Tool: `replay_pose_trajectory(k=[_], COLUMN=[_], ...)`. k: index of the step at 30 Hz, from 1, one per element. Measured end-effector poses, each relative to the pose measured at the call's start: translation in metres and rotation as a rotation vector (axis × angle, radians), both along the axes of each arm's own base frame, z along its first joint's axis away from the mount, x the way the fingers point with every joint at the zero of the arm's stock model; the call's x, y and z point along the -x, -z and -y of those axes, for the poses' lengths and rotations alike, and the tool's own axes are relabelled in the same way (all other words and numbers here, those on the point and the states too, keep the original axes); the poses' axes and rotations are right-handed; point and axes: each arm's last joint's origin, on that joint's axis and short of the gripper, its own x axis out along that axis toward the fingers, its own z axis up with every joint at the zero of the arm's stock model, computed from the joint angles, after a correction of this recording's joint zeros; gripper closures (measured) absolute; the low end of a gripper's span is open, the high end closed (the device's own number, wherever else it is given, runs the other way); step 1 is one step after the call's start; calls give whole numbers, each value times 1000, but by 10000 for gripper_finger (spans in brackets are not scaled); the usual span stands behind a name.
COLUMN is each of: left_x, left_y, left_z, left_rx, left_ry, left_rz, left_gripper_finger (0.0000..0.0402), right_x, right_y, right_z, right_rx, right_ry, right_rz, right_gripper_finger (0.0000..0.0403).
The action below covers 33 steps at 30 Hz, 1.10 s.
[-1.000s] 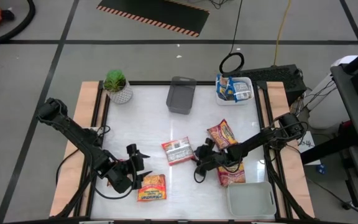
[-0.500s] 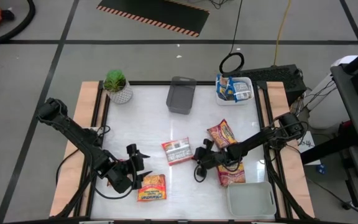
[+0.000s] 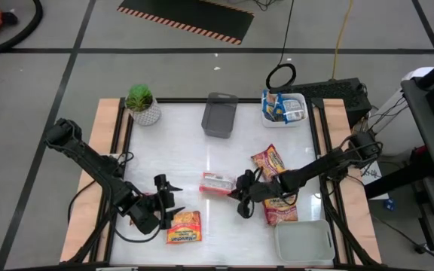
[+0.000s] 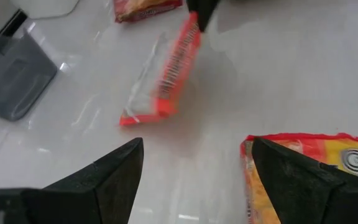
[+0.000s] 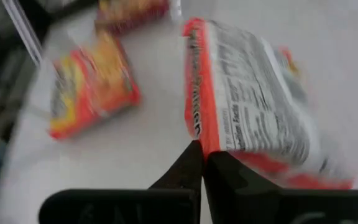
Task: Sort Maruchan noodles
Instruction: Put the top orange noodle pack into the gray bin
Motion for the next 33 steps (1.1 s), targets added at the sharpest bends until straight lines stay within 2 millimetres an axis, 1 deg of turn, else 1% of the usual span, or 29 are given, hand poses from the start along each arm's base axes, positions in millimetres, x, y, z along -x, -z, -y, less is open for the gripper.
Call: replay_pose_trajectory(k=[2, 6, 10, 14, 16, 18, 27, 33], left_x=[0, -2, -12, -26, -32, -36, -54, -66], left_y=[1, 10, 30, 50, 55, 56, 56, 51], left_z=[5, 19, 31, 36, 35, 33, 13, 1], left_rx=[-17, -124, -255, -344, -376, -389, -407, -497], left_ry=[38, 124, 185, 197, 171, 138, 137, 82], left_rz=[9, 23, 9, 18, 33, 50, 9, 39], left_gripper_finger=[96, 96, 96, 96, 96, 96, 96, 96], right_x=[1, 1, 1, 2, 2, 2, 2, 0], right_y=[-7, -12, -12, -12, -12, -12, -13, -17], right_z=[1, 1, 1, 1, 1, -1, -4, -6], right_rx=[-28, -75, -101, -101, -105, -117, -132, -146], right_ry=[40, 81, 95, 96, 90, 67, 39, 5], right_rz=[29, 49, 49, 47, 45, 39, 47, 84], right_gripper_finger=[402, 402, 402, 403, 403, 403, 403, 403])
